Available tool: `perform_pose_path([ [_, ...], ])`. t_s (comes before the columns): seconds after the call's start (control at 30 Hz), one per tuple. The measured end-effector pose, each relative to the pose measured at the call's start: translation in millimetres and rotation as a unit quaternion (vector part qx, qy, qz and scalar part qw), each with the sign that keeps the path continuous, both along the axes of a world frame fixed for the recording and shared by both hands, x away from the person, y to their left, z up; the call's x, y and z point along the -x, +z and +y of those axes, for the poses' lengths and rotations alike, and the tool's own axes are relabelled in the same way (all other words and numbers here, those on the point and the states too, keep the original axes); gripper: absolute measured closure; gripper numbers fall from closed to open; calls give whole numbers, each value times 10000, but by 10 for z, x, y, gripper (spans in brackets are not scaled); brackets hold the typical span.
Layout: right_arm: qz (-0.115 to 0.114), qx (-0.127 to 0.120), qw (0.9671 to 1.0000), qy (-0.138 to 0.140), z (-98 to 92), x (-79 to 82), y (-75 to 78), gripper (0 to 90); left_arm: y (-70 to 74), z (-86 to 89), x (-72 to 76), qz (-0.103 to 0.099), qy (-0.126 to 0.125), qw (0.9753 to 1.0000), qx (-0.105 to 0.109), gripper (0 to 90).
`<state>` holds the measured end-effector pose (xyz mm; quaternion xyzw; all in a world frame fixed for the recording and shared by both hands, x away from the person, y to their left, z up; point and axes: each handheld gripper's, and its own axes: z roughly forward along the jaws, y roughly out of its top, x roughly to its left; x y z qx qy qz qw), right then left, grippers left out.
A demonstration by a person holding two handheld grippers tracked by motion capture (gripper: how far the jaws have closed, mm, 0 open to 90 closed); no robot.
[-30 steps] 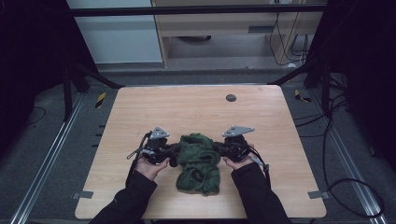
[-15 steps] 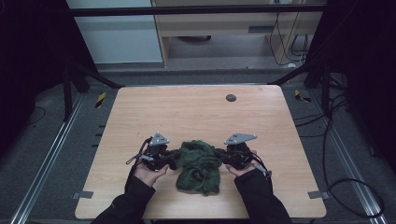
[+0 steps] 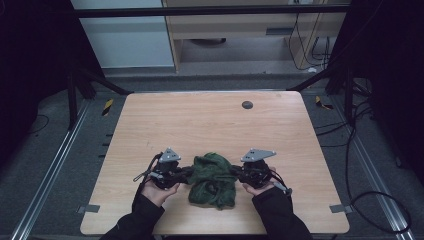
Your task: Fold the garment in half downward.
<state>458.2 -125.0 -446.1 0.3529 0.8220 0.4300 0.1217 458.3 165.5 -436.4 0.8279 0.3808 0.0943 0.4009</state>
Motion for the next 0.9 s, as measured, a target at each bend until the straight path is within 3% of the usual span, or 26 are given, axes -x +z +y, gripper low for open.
perform_pose_path([
  [0.6,73,-83,9998,188,-20,193,-50,842,-45,44,176,130,-148,9998,11,847],
  [0.9,145,-58,9995,258,-44,249,-104,826,-131,52,245,251,-253,9993,-91,848],
])
